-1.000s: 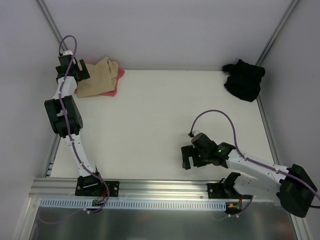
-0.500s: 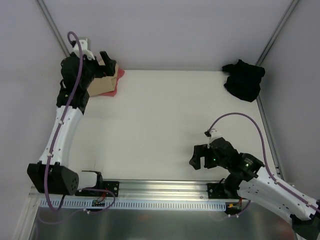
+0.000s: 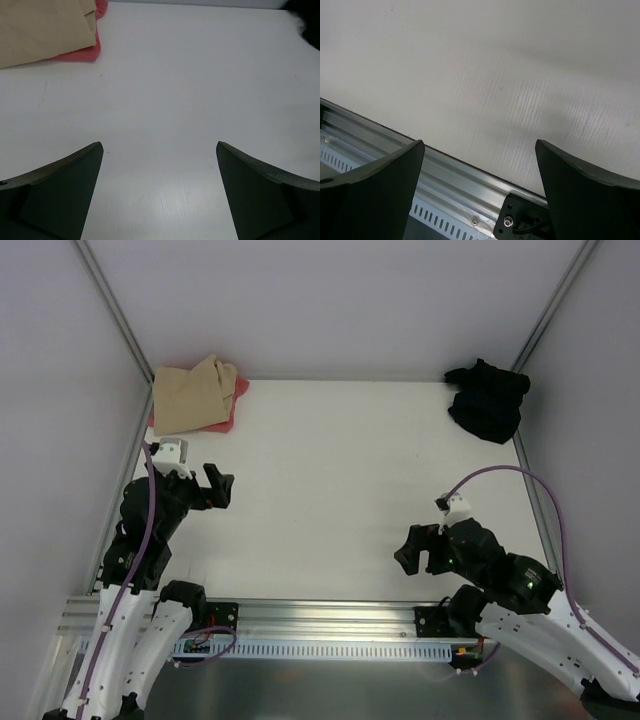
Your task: Fold and stack the t-shirts
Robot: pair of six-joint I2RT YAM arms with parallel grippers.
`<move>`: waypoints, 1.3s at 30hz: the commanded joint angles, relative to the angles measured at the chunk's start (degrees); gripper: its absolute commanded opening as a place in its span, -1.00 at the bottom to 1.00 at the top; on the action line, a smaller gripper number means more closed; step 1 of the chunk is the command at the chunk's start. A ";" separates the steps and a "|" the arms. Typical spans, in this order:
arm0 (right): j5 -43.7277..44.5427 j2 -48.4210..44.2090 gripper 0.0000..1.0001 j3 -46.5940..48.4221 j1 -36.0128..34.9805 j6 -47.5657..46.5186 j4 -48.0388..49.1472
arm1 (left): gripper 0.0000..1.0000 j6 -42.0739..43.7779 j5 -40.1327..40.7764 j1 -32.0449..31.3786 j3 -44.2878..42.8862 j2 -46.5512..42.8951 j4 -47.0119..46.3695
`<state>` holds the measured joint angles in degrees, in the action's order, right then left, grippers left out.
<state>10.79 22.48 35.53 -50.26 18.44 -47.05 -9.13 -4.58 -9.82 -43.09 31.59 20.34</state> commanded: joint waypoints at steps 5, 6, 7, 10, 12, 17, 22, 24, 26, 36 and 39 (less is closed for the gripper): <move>11.17 7.74 0.99 12.96 0.07 -9.90 -4.19 | 0.97 3.06 1.86 -0.46 3.45 -3.56 -0.29; 13.19 8.89 0.99 14.47 0.07 -11.48 -4.80 | 0.97 3.41 1.85 -0.37 3.63 -3.12 -0.99; 17.91 11.16 0.99 15.79 0.07 -12.80 -5.59 | 0.98 4.20 1.85 -0.46 3.72 -2.33 -2.66; 25.30 13.02 0.99 18.17 0.07 -19.56 -2.97 | 0.98 4.47 0.20 -0.46 2.66 1.27 -3.98; 29.53 13.64 0.99 16.78 0.25 -23.87 1.92 | 0.97 4.29 -0.08 -0.46 2.05 4.08 -6.44; 29.30 13.90 0.99 14.39 5.24 -28.10 9.52 | 0.97 3.85 -1.66 -0.46 1.34 8.74 -11.45; 26.83 14.00 0.99 13.43 9.04 -27.23 10.13 | 0.97 3.59 -3.68 0.77 1.34 9.81 -11.99; 26.66 13.82 0.99 13.34 9.13 -26.61 10.22 | 0.97 3.94 -3.94 0.77 1.69 9.37 -12.43; 26.92 13.82 0.99 13.34 9.30 -26.70 10.22 | 0.97 4.12 -3.42 0.77 1.78 8.93 -12.34; 26.13 14.35 0.99 13.43 9.30 -25.55 9.08 | 0.97 3.15 -4.12 0.86 1.78 8.31 -12.16; 26.56 12.77 0.99 13.16 9.30 -25.73 9.61 | 0.98 2.89 -4.74 0.86 1.96 7.96 -12.52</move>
<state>36.29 36.42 48.84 -41.21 -7.38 -39.22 -6.37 -7.40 -9.65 -39.79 40.73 10.48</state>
